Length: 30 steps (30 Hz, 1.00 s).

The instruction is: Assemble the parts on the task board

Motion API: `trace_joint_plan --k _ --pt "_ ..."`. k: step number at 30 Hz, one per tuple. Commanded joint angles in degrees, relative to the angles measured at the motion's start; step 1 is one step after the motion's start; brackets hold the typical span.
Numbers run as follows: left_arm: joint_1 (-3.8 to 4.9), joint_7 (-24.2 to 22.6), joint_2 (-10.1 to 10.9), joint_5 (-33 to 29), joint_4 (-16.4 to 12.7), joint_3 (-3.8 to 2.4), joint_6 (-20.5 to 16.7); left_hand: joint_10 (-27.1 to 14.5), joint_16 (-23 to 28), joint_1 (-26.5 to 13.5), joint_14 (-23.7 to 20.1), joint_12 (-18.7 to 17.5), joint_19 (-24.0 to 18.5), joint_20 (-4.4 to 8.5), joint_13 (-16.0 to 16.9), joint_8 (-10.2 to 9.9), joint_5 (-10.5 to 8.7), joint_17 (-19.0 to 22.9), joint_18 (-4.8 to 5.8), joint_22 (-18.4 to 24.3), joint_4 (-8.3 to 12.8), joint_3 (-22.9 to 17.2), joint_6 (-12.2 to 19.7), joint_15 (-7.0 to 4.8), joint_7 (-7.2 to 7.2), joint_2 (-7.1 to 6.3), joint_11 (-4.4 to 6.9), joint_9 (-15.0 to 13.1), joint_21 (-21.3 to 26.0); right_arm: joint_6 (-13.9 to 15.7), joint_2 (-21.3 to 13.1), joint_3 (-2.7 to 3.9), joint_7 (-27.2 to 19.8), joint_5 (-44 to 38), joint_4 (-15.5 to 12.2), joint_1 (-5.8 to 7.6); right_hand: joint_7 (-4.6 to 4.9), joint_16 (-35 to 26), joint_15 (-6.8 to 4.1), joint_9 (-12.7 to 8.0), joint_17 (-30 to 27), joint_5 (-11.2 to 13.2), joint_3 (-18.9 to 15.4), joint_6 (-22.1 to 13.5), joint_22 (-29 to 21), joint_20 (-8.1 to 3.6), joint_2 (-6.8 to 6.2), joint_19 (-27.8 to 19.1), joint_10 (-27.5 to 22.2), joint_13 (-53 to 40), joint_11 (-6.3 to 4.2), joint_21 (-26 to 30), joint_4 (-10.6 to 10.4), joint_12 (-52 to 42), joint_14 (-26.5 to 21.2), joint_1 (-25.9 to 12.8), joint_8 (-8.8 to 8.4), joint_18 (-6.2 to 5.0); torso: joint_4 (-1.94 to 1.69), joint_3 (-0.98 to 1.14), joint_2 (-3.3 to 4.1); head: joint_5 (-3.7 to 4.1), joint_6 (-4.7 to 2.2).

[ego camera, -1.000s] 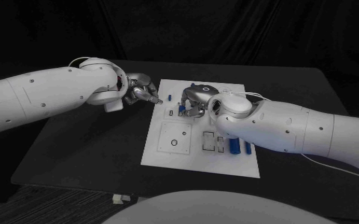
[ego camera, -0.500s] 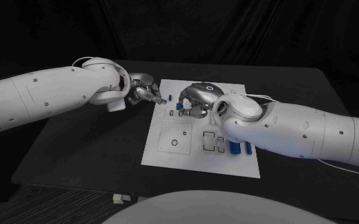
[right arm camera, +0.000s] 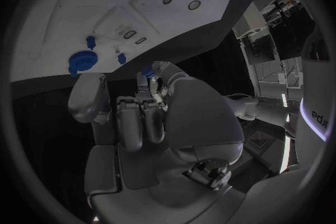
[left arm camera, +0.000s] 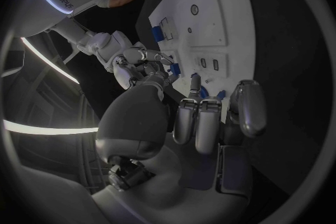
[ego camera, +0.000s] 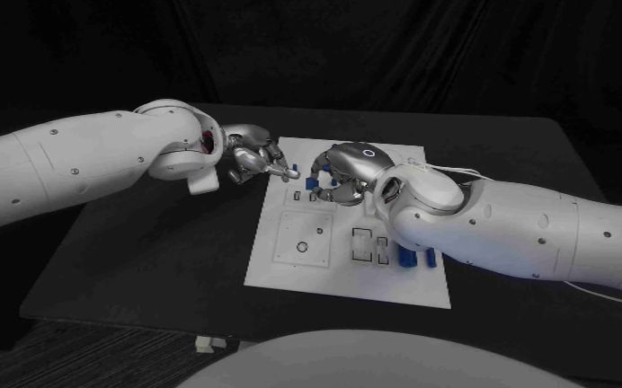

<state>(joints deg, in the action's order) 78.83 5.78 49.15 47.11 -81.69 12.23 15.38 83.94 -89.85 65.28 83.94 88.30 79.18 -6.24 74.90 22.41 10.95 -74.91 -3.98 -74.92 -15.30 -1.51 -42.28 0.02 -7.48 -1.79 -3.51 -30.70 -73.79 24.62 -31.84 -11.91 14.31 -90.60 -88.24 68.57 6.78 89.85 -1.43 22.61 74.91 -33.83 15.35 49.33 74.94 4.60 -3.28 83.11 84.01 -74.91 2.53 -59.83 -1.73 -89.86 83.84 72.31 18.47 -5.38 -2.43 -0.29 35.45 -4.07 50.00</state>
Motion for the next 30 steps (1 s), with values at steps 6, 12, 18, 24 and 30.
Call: trace_joint_plan --k 6,12,18,24,30 --pt "-0.24 -5.6 -0.1 -3.1 0.3 -0.03 5.6 3.4 -0.1 1.2 6.1 -0.2 0.2 -0.11 13.3 -0.2 -1.02 -15.1 -0.05 -8.9 -1.1 2.9 -0.5 0.04 -0.14 0.68 0.19 1.2 0.2 1.5 -0.3 0.04 -0.3 -1.2 -0.6 0.09 -0.13 0.1 -0.41 0.0 15.1 -0.3 0.2 0.5 8.0 -0.48 -0.45 -0.1 6.0 -15.1 -0.40 -0.2 0.0 -0.1 6.2 -0.3 -0.21 0.06 -0.05 0.02 0.00 -0.02 0.00" --pt "-0.42 -6.1 -0.4 -3.2 0.6 -0.03 5.0 3.2 -0.1 3.8 6.1 -0.3 0.6 -0.28 13.1 -1.1 4.42 -15.1 0.07 -9.4 -0.9 5.2 -0.6 0.20 -0.33 2.00 0.01 3.0 -0.1 1.6 -0.2 0.04 -0.3 -1.3 -0.7 0.08 -0.14 0.1 -0.41 0.0 15.1 -0.3 0.2 0.5 8.0 -0.49 -0.47 -0.1 6.0 -15.1 -0.41 -0.2 0.0 -0.1 6.2 -0.3 -0.22 0.06 0.01 -0.01 0.00 -0.04 0.00" --pt "-0.61 -6.0 -0.8 -3.2 1.0 -0.03 3.9 3.3 -0.1 4.5 6.1 -0.2 0.8 -0.25 13.1 -1.4 6.98 -15.1 0.09 -9.6 -1.0 6.2 -1.0 0.16 -0.27 2.89 0.07 3.9 -0.2 1.9 -0.3 0.04 -0.4 -1.3 -1.0 0.08 -0.14 0.1 -0.42 0.0 15.1 -0.3 0.2 0.6 8.0 -0.49 -0.48 -0.1 6.0 -15.1 -0.41 -0.2 0.0 -0.1 6.2 -0.3 -0.24 0.06 -0.05 -0.01 0.02 -0.02 0.00" --pt "-0.76 -5.9 -1.2 -3.2 1.1 -0.03 2.6 3.3 -0.1 4.6 6.1 -0.2 0.9 -0.24 13.2 -1.5 7.62 -15.1 0.11 -9.7 -1.1 6.5 -1.1 0.16 -0.28 3.19 0.06 4.1 -0.3 2.6 -0.3 0.04 -0.4 -1.3 -1.5 0.07 -0.14 0.1 -0.42 0.0 15.1 -0.3 0.2 0.6 8.0 -0.49 -0.48 -0.1 6.0 -15.1 -0.41 -0.2 0.0 -0.1 6.2 -0.3 -0.24 0.06 -0.05 -0.02 0.04 -0.01 0.00" --pt "-0.86 -5.4 -1.7 -3.2 1.3 -0.03 2.7 3.2 -0.1 4.5 6.1 -0.3 0.8 -0.24 13.1 -1.4 7.70 -15.1 0.08 -9.7 -1.1 6.7 -1.4 0.15 -0.23 3.29 0.09 4.1 -0.1 3.1 -0.4 0.04 -0.4 -1.3 -2.2 0.07 -0.15 0.1 -0.42 0.0 15.1 -0.2 0.2 0.6 8.0 -0.50 -0.50 0.0 6.0 -15.1 -0.42 -0.3 0.0 -0.1 6.2 -0.4 -0.28 0.06 -0.04 -0.01 -0.02 -0.04 0.00"
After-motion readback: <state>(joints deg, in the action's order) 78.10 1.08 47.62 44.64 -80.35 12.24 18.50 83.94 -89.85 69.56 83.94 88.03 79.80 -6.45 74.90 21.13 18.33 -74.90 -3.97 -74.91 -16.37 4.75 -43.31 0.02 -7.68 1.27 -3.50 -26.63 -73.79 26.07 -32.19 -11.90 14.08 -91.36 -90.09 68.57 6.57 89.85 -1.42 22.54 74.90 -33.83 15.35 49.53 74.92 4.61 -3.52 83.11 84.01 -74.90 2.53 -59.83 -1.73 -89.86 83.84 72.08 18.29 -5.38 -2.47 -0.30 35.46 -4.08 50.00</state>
